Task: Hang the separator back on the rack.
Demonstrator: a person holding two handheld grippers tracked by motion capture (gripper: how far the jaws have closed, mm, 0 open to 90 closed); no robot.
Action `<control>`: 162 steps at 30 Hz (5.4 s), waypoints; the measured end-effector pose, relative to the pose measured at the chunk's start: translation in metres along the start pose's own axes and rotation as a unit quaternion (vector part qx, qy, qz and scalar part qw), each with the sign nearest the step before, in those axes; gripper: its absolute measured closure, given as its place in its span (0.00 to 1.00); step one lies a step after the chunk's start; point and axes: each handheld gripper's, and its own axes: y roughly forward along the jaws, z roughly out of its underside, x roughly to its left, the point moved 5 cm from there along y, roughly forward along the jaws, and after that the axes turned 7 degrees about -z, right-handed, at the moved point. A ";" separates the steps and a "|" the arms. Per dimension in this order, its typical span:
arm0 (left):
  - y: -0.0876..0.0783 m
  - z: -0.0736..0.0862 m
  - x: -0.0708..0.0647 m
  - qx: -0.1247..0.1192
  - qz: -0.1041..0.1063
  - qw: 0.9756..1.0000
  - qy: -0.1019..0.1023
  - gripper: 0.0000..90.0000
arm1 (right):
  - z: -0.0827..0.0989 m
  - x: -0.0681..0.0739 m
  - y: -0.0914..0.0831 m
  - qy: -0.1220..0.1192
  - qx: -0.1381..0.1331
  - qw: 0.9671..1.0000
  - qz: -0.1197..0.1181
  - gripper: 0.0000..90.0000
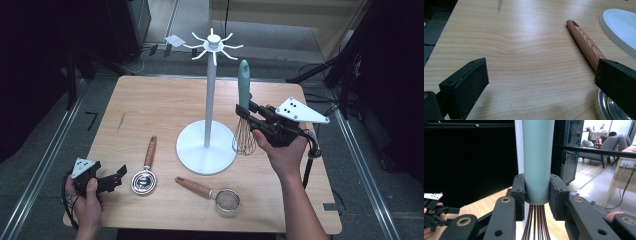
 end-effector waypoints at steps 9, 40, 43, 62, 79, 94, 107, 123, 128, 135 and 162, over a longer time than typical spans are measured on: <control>0.000 0.000 0.000 0.000 0.000 1.000 0.000 0.00 | -0.011 0.006 -0.001 -0.007 -0.016 1.000 -0.025 0.79; 0.000 0.000 0.000 0.000 0.000 1.000 0.000 0.00 | -0.016 0.005 0.016 0.025 -0.006 0.997 -0.068 0.77; 0.000 0.000 0.000 0.000 0.000 1.000 0.000 0.00 | -0.017 0.004 0.015 0.026 -0.007 0.998 -0.062 0.73; 0.000 0.000 0.000 0.000 -0.001 1.000 0.002 0.00 | -0.018 -0.007 0.019 -0.007 -0.032 0.999 0.037 1.00; 0.000 0.000 0.000 0.000 0.001 1.000 0.001 0.00 | -0.041 0.005 0.044 -0.030 -0.064 0.997 0.019 1.00; 0.000 0.000 0.000 0.000 0.001 1.000 0.001 0.00 | -0.041 0.023 0.044 -0.041 -0.057 0.997 0.023 1.00; 0.000 0.000 0.000 0.000 0.001 1.000 0.000 0.00 | -0.036 0.030 0.051 -0.038 -0.054 0.998 0.015 1.00; 0.000 0.000 0.000 -0.001 0.001 1.000 0.002 0.00 | -0.010 0.010 0.034 -0.038 -0.030 0.997 0.053 1.00; 0.000 0.000 0.000 0.000 -0.002 1.000 0.000 0.00 | 0.013 -0.001 0.020 -0.028 -0.014 0.997 0.066 1.00; 0.000 0.000 0.000 0.001 -0.004 1.000 -0.002 0.00 | 0.053 -0.008 0.005 -0.015 0.026 0.996 0.080 0.97; 0.000 0.000 0.000 0.002 -0.001 1.000 -0.002 0.00 | 0.148 0.024 -0.003 0.036 0.135 0.989 0.047 0.97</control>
